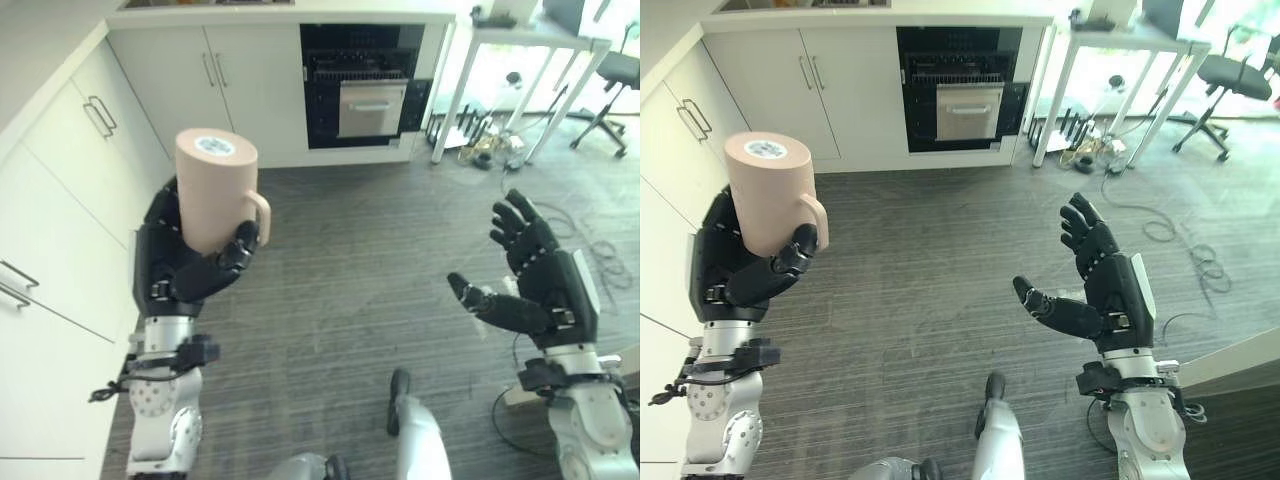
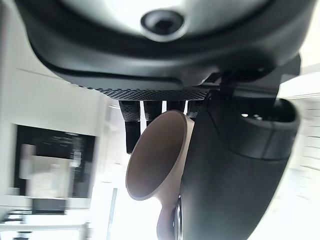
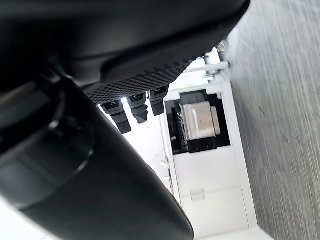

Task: Place the dishes in the dishwasher.

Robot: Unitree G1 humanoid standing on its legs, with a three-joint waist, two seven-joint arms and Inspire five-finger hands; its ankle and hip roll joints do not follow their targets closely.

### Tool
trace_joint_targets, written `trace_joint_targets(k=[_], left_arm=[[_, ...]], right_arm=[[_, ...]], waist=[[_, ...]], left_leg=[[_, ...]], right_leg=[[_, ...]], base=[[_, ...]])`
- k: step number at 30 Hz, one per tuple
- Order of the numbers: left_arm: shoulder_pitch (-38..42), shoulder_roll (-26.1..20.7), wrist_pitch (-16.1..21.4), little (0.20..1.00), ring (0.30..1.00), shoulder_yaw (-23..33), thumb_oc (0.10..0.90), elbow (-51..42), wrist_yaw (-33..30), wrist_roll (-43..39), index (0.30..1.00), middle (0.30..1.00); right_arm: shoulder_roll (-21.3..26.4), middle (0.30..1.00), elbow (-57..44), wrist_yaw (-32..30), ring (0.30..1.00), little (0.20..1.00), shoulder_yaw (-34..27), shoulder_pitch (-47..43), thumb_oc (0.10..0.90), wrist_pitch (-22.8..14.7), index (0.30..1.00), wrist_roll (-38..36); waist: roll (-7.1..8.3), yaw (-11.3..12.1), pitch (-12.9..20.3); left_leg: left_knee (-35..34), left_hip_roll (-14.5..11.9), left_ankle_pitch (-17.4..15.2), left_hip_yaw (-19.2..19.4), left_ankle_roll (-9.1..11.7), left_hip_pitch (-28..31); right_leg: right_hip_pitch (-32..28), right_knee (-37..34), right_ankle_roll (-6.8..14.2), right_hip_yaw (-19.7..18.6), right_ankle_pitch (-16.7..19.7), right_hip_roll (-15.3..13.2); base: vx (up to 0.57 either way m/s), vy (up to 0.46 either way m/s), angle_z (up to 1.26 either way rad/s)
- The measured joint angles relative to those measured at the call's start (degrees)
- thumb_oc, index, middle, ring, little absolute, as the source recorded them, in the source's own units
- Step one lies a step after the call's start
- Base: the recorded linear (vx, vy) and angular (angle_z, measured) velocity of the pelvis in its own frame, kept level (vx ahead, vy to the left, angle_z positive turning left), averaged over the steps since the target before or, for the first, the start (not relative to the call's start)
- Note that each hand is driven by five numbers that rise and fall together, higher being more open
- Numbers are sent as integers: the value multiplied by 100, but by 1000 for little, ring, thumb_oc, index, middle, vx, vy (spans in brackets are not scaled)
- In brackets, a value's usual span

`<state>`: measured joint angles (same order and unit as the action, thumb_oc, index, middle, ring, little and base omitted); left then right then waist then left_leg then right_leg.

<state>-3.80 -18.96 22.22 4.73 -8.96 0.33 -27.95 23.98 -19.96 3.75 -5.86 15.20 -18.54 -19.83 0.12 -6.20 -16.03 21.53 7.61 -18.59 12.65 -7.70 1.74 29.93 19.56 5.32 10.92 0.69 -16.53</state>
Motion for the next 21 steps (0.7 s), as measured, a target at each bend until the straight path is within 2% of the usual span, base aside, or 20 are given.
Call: trace_joint_targets(k=[1,2,3,4,5,6,7,8,9,10,11,12,13,14,15,16,17,19,20,21], left_arm=[[-14,-2,-30,300,300,-108,400,-142,6,88,300,300],[33,-27,-25,300,300,-181,400,-375,9,140,300,300],[-6,-7,-36,300,300,-181,400,-493,13,138,300,300],[-14,55,-73,300,300,-196,400,-546,8,131,300,300],[-8,36,-80,300,300,-191,400,-593,14,131,300,300],[-12,14,-86,300,300,-192,400,-612,25,132,300,300],[-80,-1,-94,300,300,-194,400,-650,33,129,300,300],[-223,-33,-104,300,300,-197,400,-769,38,121,300,300],[-278,-75,-69,300,300,-163,400,-953,42,50,300,300],[-271,-101,-42,300,300,-95,400,-966,32,-130,300,300],[-257,-81,-60,300,300,-76,400,-961,28,-159,300,300],[-311,-79,-53,300,300,-61,400,-952,49,-234,300,300],[-294,-68,-42,300,300,-58,400,-950,119,-279,300,300],[-355,-42,-5,300,300,-60,400,-930,176,-281,300,300],[-428,-64,-7,300,300,-64,400,-852,235,-278,300,300],[-489,-90,-8,300,300,-65,400,-731,294,-276,300,300],[-616,-109,-3,300,300,-51,400,-687,276,-288,300,300],[-762,-110,32,300,300,-61,400,-680,281,-301,300,300],[-759,-105,50,300,300,-80,400,-682,287,-288,300,300],[-720,-107,83,300,300,-154,400,-670,281,-275,300,300]], right_arm=[[37,900,-18,-25,900,900,206,-66,800,12,900,15],[117,900,-91,-25,900,900,272,-231,800,6,900,64],[167,900,-99,-33,900,900,275,-332,800,10,900,67],[228,900,-56,-79,900,900,263,-472,800,40,900,65],[313,900,-49,-112,900,900,267,-581,800,65,900,66],[375,900,-44,-128,900,900,263,-638,800,88,900,65],[389,900,-13,-126,900,900,257,-650,800,96,900,63],[403,900,16,-128,900,900,229,-606,800,134,900,63],[466,900,71,-120,900,900,185,-654,800,129,900,63],[439,900,189,-63,900,900,241,-708,800,155,900,62],[387,900,189,-60,900,900,229,-663,800,179,900,59],[262,900,219,-22,900,900,253,-561,800,162,900,57],[139,900,204,-3,900,900,198,-474,800,151,900,54],[75,900,241,-10,900,900,199,-510,800,170,900,55],[71,900,296,-30,900,900,256,-521,800,192,900,55],[76,900,307,-25,900,900,307,-489,800,199,900,54],[84,900,302,14,900,900,348,-503,800,197,900,54],[135,900,276,64,900,900,341,-508,800,176,900,45],[141,900,273,64,900,900,336,-496,800,175,900,35],[160,900,268,65,900,900,394,-457,800,165,900,34]], waist=[[-15,5,9],[39,43,57],[50,46,173],[-91,28,219],[-118,38,228],[-96,55,236],[36,73,262],[10,54,367],[-6,207,424],[142,349,459],[168,369,468],[313,388,543],[473,339,543],[511,388,461],[509,391,439],[511,369,432],[480,358,421],[233,320,390],[117,311,386],[-5,271,395]], left_leg=[[-544,14,6,-87,24,576],[-632,65,76,-188,138,834],[-631,75,23,-267,337,957],[-636,-15,46,-344,512,987],[-685,-8,135,-443,695,1119],[-520,8,290,-463,959,1154],[25,-4,546,-434,1287,962],[-138,-280,353,-348,1154,1085],[-193,-359,614,-402,1299,1211],[197,-432,757,-200,1523,1205],[791,-564,962,-99,1552,929],[1777,-591,1716,-43,1585,327],[3032,-682,2665,-31,1500,-574],[3591,-839,2102,21,1219,-1238],[3346,-864,1636,-31,1069,-1635],[2710,-881,1387,-52,924,-1887],[1659,-884,1348,63,872,-1940],[-156,-966,1465,290,829,-1719],[-787,-919,1514,287,860,-1592],[-1054,-868,1512,142,918,-1669]], right_leg=[[-307,393,-226,174,-156,300],[-825,492,-598,404,-60,712],[-1174,350,-958,363,-33,982],[-1220,408,-1001,354,-53,1016],[-1179,714,-1071,355,-101,962],[-1155,987,-1250,280,-215,894],[-1352,909,-1246,86,-422,810],[-1500,890,-1134,100,-584,895],[-1510,1092,-1247,333,-813,1103],[-1739,935,-1396,365,-1124,1080],[-1868,789,-1320,320,-1077,1167],[-1962,684,-1445,171,-1119,1190],[-2079,411,-1396,-119,-1299,1207],[-2244,352,-1257,-108,-1131,1191],[-2398,302,-1283,-94,-1028,1212],[-2674,144,-1254,-97,-1044,1228],[-2958,-71,-1155,-89,-1101,1259],[-3447,-341,-987,3,-1215,1394],[-3606,-361,-892,24,-1272,1429],[-3734,-409,-843,-30,-1364,1474]], base=[[455,-385,32],[444,-367,43],[523,-434,32],[301,-244,21],[317,-266,14],[316,-281,17],[441,-417,22],[314,-364,-16],[352,-433,-68],[254,-380,-93],[245,-330,-76],[168,-206,-33],[143,-86,-45],[192,-35,-49],[234,31,-60],[248,59,-58],[259,76,-63],[278,96,-69],[343,108,-48],[367,102,-14]])
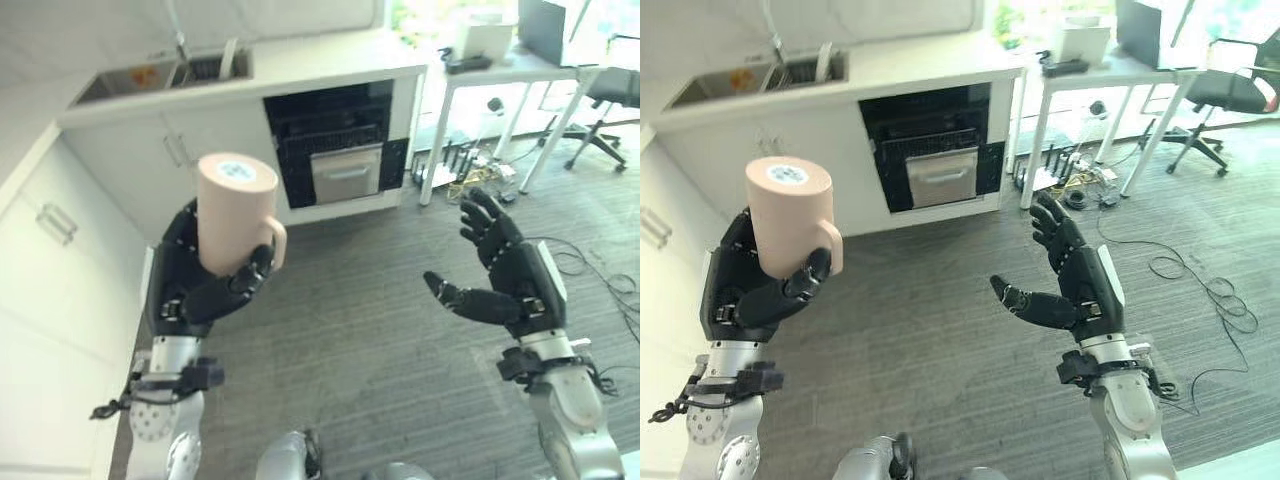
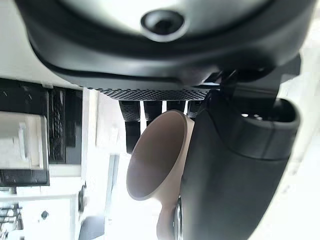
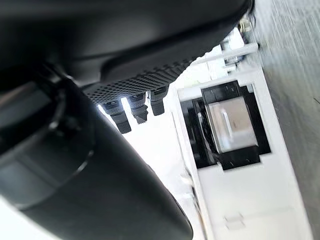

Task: Place the dishes in the dishwasher.

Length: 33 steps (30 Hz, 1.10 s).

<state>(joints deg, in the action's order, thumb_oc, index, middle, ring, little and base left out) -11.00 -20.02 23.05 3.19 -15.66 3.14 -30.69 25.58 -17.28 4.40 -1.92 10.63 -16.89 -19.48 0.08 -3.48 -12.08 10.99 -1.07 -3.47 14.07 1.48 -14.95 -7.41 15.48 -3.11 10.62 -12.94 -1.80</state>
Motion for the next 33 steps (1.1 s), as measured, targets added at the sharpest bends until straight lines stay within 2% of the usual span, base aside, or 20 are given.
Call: trace_joint_targets(k=[2,5,6,8,10,11,13,19,21,22,23,24,25,27,28,29,30,31,32,33], left_arm=[[201,56,99,300,300,-163,400,3,13,22,300,300],[185,110,103,300,300,-198,400,71,9,55,300,300],[98,110,106,300,300,-136,400,72,0,52,300,300],[26,110,115,300,300,-60,400,78,-14,48,300,300],[126,16,124,300,300,144,400,158,-58,-5,300,300],[135,-12,168,300,300,205,400,148,-87,-13,300,300],[404,-80,167,300,300,207,400,210,-136,-14,300,300],[776,-116,202,300,300,145,400,184,-76,7,300,300],[764,-38,193,300,300,136,400,199,-50,13,300,300],[731,-53,192,300,300,142,400,215,-30,15,300,300],[705,-170,209,300,300,189,400,160,-30,16,300,300],[688,-166,196,300,300,226,400,176,-44,25,300,300],[619,-59,167,300,300,202,400,181,-98,27,300,300],[552,-71,56,300,300,75,400,190,-104,173,300,300],[578,-78,20,300,300,34,400,268,-97,235,300,300],[653,-138,62,300,300,60,400,437,-46,275,300,300],[848,-266,65,300,300,9,400,538,-49,295,300,300],[884,-313,69,300,300,9,400,522,-59,299,300,300],[885,-332,63,300,300,67,400,662,-223,442,300,300],[667,-261,49,300,300,41,400,670,-439,461,300,300]], right_arm=[[49,900,0,-23,900,900,-51,-43,800,10,900,-35],[163,900,3,81,900,900,13,92,800,46,900,-33],[248,900,1,127,900,900,23,135,800,71,900,-34],[401,900,-13,135,900,900,17,137,800,74,900,-36],[386,900,-152,240,900,900,3,134,800,112,900,-42],[362,900,-257,292,900,900,4,130,800,113,900,-47],[147,900,-415,339,900,900,-1,188,800,138,900,-110],[-99,900,-498,461,900,900,13,133,800,448,900,-380],[-295,900,-437,543,900,900,54,103,800,610,900,-633],[-427,900,-441,555,900,900,129,137,800,677,900,-697],[-499,900,-507,615,900,900,180,117,800,680,900,-786],[-546,900,-492,700,900,900,201,127,800,684,900,-785],[-570,900,-492,729,900,900,243,157,800,756,900,-783],[-479,900,-487,707,900,900,307,277,800,805,900,-820],[-432,900,-425,706,900,900,347,319,800,834,900,-907],[-431,900,-228,728,900,900,470,267,800,804,900,-1043],[-445,900,-189,766,900,900,375,310,800,791,900,-1152],[-247,900,-226,759,900,900,305,316,800,778,900,-1282],[-472,900,165,777,900,900,348,173,800,781,900,-1538],[-659,900,185,838,900,900,374,205,800,856,900,-1656]], waist=[[-257,-15,-127],[-346,237,-178],[-212,324,-185],[-222,403,-129],[-1,373,-64],[-28,394,-68],[230,377,-44],[222,404,15],[197,402,36],[301,396,45],[318,457,52],[260,492,34],[265,479,43],[54,359,14],[92,324,-22],[461,371,-85],[445,226,-86],[274,161,-31],[512,223,-200],[377,204,-300]], left_leg=[[291,-98,11,-447,63,-587],[508,-389,44,-503,146,-997],[662,-422,-20,-522,99,-959],[767,-448,-288,-555,77,-686],[1185,-273,3,-252,-168,-520],[1124,-186,453,-205,-734,-368],[1179,145,129,-95,-831,-242],[767,574,-64,-201,-988,199],[754,643,-272,-172,-1109,313],[1018,610,-584,-56,-677,259],[2300,281,-1063,-179,-1160,-95],[2549,307,-1404,-368,-1161,-63],[2417,350,-1347,-357,-1214,26],[1765,385,-1009,-385,-836,198],[1480,417,-1004,-438,384,358],[1877,324,-1208,-528,951,196],[2450,-54,-1337,-918,193,-33],[1989,-731,-1113,-1135,285,66],[2140,-603,-1248,-766,128,258],[2164,-595,-1394,-844,70,437]], right_leg=[[-167,-108,-26,-1,-142,183],[-504,-165,42,-190,-313,206],[-683,-178,168,-313,-480,87],[-901,-149,356,-479,-659,-11],[-1054,202,792,-570,-699,-449],[-1012,426,922,-579,-818,-508],[-916,326,952,-532,-870,-485],[-606,803,1238,-369,-397,-408],[-64,2281,1570,-369,-41,-492],[321,3065,1565,-498,266,-559],[746,3996,1708,-725,696,-550],[1036,4561,1709,-800,980,-641],[1612,4893,1463,-746,673,-762],[2408,3898,967,-58,182,-945],[2496,2860,769,75,158,-984],[2542,1609,644,160,114,-1210],[2474,511,1037,138,293,-1480],[2542,132,1423,153,505,-1527],[2926,208,1484,-295,912,-2123],[3025,320,1502,-620,1195,-2219]], base=[[380,78,2],[325,93,-34],[319,135,-61],[296,141,-49],[317,143,-46],[401,166,-26],[299,119,2],[272,128,19],[212,109,30],[226,113,15],[224,55,-13],[201,-36,-34],[185,-128,-13],[232,-392,14],[240,-528,11],[185,-393,41],[223,-464,59],[303,-483,67],[380,-574,40],[379,-567,25]])
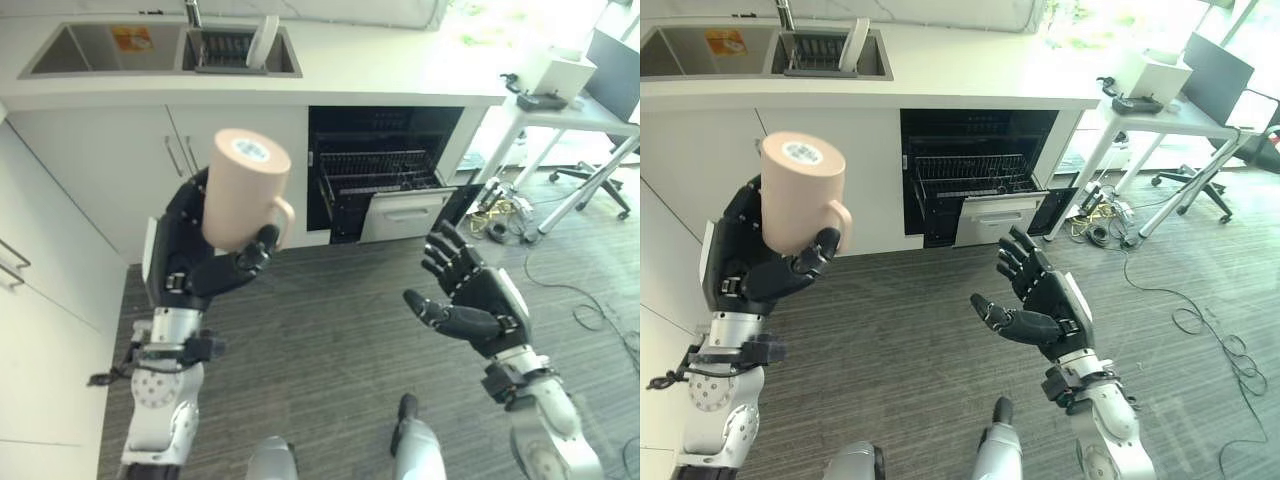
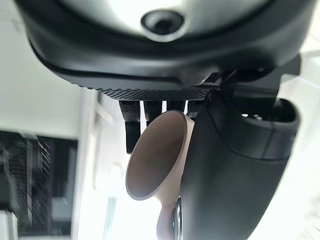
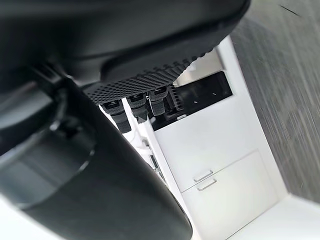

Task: Place the dishes in the dishwasher.

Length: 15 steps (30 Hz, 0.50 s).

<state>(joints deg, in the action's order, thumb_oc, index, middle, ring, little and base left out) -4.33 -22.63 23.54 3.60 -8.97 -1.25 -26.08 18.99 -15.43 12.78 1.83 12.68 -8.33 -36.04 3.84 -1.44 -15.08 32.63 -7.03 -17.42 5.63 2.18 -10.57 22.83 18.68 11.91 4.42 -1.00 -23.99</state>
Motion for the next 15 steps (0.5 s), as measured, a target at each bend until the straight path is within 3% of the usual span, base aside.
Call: trace_joint_targets(k=[1,2,4,5,6,7,8,10,12,13,14,15], left_arm=[[-92,5,-2,300,300,-10,400,-16,-82,1,300,300],[-169,2,-4,300,300,-9,400,-56,-81,6,300,300],[-200,16,-8,300,300,16,400,-155,-111,6,300,300],[-206,30,-12,300,300,20,400,-218,-152,8,300,300],[-242,95,-43,300,300,12,400,-329,-232,9,300,300],[-312,119,-92,300,300,-12,400,-485,-268,2,300,300],[-376,114,-87,300,300,-69,400,-737,-288,7,300,300],[-328,77,-92,300,300,-150,400,-864,-273,86,300,300],[-326,74,-110,300,300,-187,400,-868,-271,173,300,300],[-305,75,-117,300,300,-237,400,-868,-259,173,300,300],[-272,143,-107,300,300,-311,400,-831,-187,170,300,300],[-241,193,-109,300,300,-399,400,-802,-158,171,300,300]], right_arm=[[-45,900,-6,59,900,900,29,1,800,8,900,-5],[-37,900,-8,126,900,900,80,-11,800,11,900,-1],[-35,900,-79,187,900,900,153,-26,800,32,900,4],[-17,900,-79,169,900,900,242,-85,800,56,900,6],[101,900,-62,131,900,900,345,-246,800,121,900,10],[290,900,-18,85,900,900,446,-455,800,209,900,32],[481,900,-32,43,900,900,440,-612,800,225,900,44],[599,900,-36,-24,900,900,292,-707,800,224,900,43],[669,900,-38,-61,900,900,92,-645,800,222,900,31],[676,900,-39,-67,900,900,-21,-535,800,224,900,18],[671,900,-38,-76,900,900,-174,-391,800,204,900,-18],[658,900,-34,-80,900,900,-265,-296,800,211,900,-9]], waist=[[-49,-10,-28],[-110,20,-67],[-10,34,-22],[48,86,-18],[-27,100,-24],[-150,50,-7],[-161,72,4],[-28,41,88],[46,-11,134],[98,-11,139],[116,-23,138],[85,-45,154]], left_leg=[[-32,-24,-3,-12,-12,108],[-110,-26,31,-52,153,244],[-419,-80,102,-127,448,523],[-693,-164,177,-135,639,810],[-1022,-409,262,-148,848,1118],[-1366,-681,415,-171,940,1420],[-1578,-946,783,-213,737,1589],[-1883,-1146,1661,-334,601,1711],[-1975,-1278,2972,-399,689,1692],[-1930,-1305,3488,-326,665,1646],[-1362,-1198,3329,-105,806,1372],[-784,-1009,3093,86,812,1106]], right_leg=[[-71,-92,-38,-126,96,6],[-130,-96,-27,-112,85,2],[-429,-81,-38,-2,76,78],[-695,-80,-63,306,222,137],[-734,148,-125,544,536,289],[-719,517,-231,551,116,635],[-658,831,-500,680,-197,914],[-593,1097,-831,750,-584,1191],[-710,1093,-1150,789,-818,1422],[-820,1055,-1329,835,-871,1398],[-975,984,-1553,935,-938,1397],[-1102,894,-1602,1013,-993,1417]], base=[[300,-524,20],[239,-491,16],[257,-538,21],[277,-526,10],[310,-549,-9],[232,-400,-29],[247,-439,-31],[212,-440,-33],[168,-423,-25],[140,-330,6],[168,-281,23],[174,-108,37]])
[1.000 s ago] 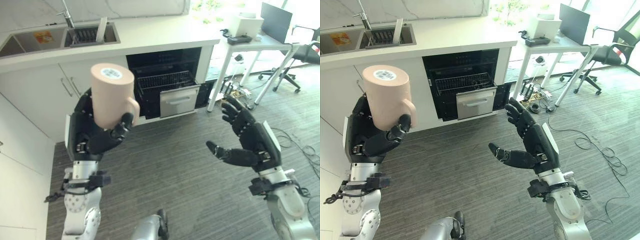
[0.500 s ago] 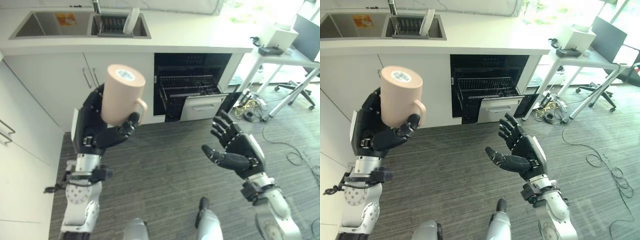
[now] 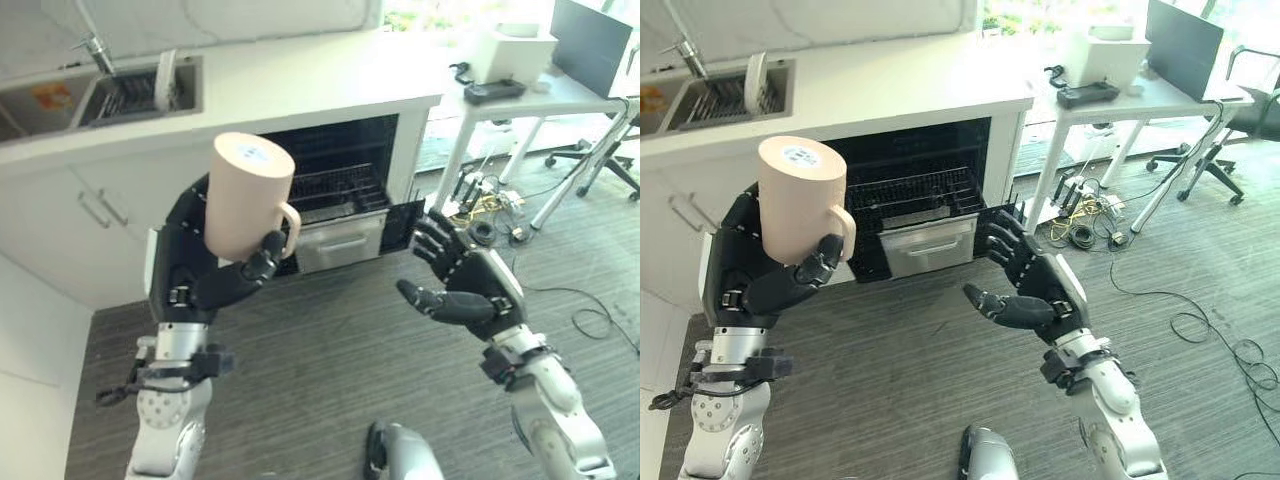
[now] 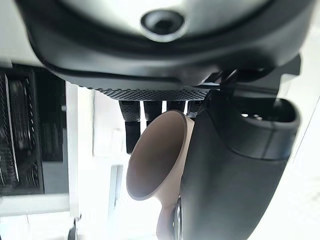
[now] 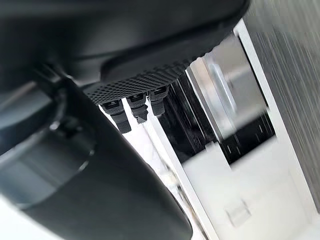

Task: Place the dishes in the dishwasher.

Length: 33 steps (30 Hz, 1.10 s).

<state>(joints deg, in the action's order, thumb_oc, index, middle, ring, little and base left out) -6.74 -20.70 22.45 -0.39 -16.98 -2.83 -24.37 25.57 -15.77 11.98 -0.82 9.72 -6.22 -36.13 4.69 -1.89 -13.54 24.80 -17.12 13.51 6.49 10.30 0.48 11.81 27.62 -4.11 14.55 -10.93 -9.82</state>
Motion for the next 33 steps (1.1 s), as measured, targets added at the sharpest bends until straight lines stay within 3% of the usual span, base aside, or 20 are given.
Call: trace_joint_targets(k=[1,2,4,5,6,9,10,12,13,15,17,19,21,24,25,26,27,28,29,33], left_arm=[[32,20,5,300,300,-54,400,1,113,9,300,300],[44,11,9,300,300,-45,400,-11,116,17,300,300],[16,4,8,300,300,-32,400,-13,112,19,300,300],[90,172,27,300,300,-37,400,-17,217,28,300,300],[251,101,94,300,300,-49,400,121,282,36,300,300],[-69,106,23,300,300,-157,400,80,229,53,300,300],[-68,95,19,300,300,-59,400,122,185,42,300,300],[-98,125,88,300,300,88,400,241,185,17,300,300],[-94,119,131,300,300,128,400,241,178,11,300,300],[-64,126,178,300,300,76,400,218,214,33,300,300],[26,129,181,300,300,63,400,229,195,28,300,300],[117,152,185,300,300,58,400,238,202,33,300,300],[333,77,196,300,300,104,400,299,177,29,300,300],[320,86,157,300,300,142,400,333,-45,31,300,300],[314,118,143,300,300,117,400,409,-71,31,300,300],[355,70,143,300,300,127,400,479,-70,33,300,300],[412,-101,180,300,300,137,400,462,-23,29,300,300],[398,-131,238,300,300,160,400,386,70,24,300,300],[368,-88,274,300,300,228,400,428,109,13,300,300],[92,142,204,300,300,372,400,567,84,-15,300,300]], right_arm=[[-53,900,3,-59,900,900,-9,61,800,3,900,7],[-43,900,0,-72,900,900,80,15,800,5,900,9],[-70,900,-3,-54,900,900,318,-46,800,9,900,11],[67,900,-154,-55,900,900,291,-94,800,-45,900,20],[-190,900,-114,-107,900,900,302,-151,800,-93,900,97],[-242,900,-20,-189,900,900,477,-156,800,-91,900,349],[-178,900,-14,-190,900,900,479,-203,800,-87,900,405],[-45,900,-57,-187,900,900,436,-47,800,-115,900,440],[-8,900,-122,-180,900,900,421,-38,800,-114,900,439],[0,900,-261,-151,900,900,257,55,800,-118,900,431],[-33,900,-265,-138,900,900,239,34,800,-114,900,435],[-78,900,-274,-121,900,900,378,-29,800,-116,900,449],[-462,900,-479,-86,900,900,422,-7,800,-220,900,462],[-444,900,-521,16,900,900,503,-52,800,-198,900,601],[-378,900,-427,16,900,900,534,2,800,-185,900,676],[-383,900,-293,-11,900,900,604,-3,800,-184,900,675],[-419,900,-223,24,900,900,546,35,800,-226,900,667],[-209,900,-301,58,900,900,381,157,800,-308,900,664],[-209,900,-185,70,900,900,332,166,800,-362,900,663],[-230,900,-198,128,900,900,225,562,800,-300,900,662]], waist=[[-43,-27,13],[-59,-32,20],[-79,-36,28],[-714,-174,10],[-410,-100,-166],[-743,329,-95],[-679,491,-140],[-574,375,-58],[-554,361,-55],[-561,313,-4],[-460,379,44],[-330,375,181],[-166,305,308],[-474,354,295],[-655,365,249],[-449,395,220],[-156,235,244],[-438,174,329],[-311,231,307],[-225,-35,184]], left_leg=[[896,434,-1006,296,-257,-501],[772,983,-1606,395,-385,-604],[-360,1911,-2090,642,-833,-430],[-933,1589,-1995,588,-1087,-626],[-79,1593,-2130,764,-922,-927],[-201,1275,-2116,297,-679,-2035],[-412,1207,-1967,245,-667,-2136],[-669,903,-1871,1223,-872,-2110],[-680,976,-1857,1181,-883,-2031],[-700,1246,-1808,975,-967,-1745],[-846,1670,-1446,885,-1796,-1334],[-514,1789,-1963,764,-1861,-1177],[328,1975,-2691,722,-2164,-1117],[-108,2140,-2778,566,-2045,-765],[-498,2084,-2620,549,-1469,-349],[56,2197,-2162,500,-736,-554],[1053,2225,-2401,349,-1000,-1167],[282,1476,-2686,-278,-895,-1226],[346,1637,-2702,-203,-1069,-1128],[150,2033,-2878,-641,-1240,-751]], right_leg=[[-152,-209,77,125,28,84],[-249,-419,177,160,95,189],[-486,-805,367,150,222,416],[-199,116,601,111,-281,651],[-255,383,195,-158,-568,346],[-503,-624,618,0,-326,1017],[-572,-565,195,5,-214,1105],[-1196,-893,530,351,-441,1147],[-1270,-887,302,355,-399,1147],[-1562,-989,302,297,-480,1152],[-2011,-965,660,231,-665,1005],[-2064,-395,1065,283,-524,885],[-855,2901,1504,133,106,126],[194,3550,1180,-245,93,123],[108,2405,697,-262,-50,447],[-24,1231,482,-376,51,482],[-7,313,466,-395,252,91],[100,-104,1153,-340,164,154],[154,-592,1359,-457,212,-47],[733,-1072,1240,-1443,777,121]], base=[[206,-64,23],[207,-31,2],[201,-9,-12],[245,-2,19],[374,13,34],[324,68,-58],[452,207,-76],[476,258,-49],[394,206,-52],[356,176,-19],[533,268,12],[421,283,49],[336,232,107],[239,0,52],[258,-157,43],[259,-192,69],[251,-229,85],[207,-213,77],[233,-221,50],[231,-187,62]])
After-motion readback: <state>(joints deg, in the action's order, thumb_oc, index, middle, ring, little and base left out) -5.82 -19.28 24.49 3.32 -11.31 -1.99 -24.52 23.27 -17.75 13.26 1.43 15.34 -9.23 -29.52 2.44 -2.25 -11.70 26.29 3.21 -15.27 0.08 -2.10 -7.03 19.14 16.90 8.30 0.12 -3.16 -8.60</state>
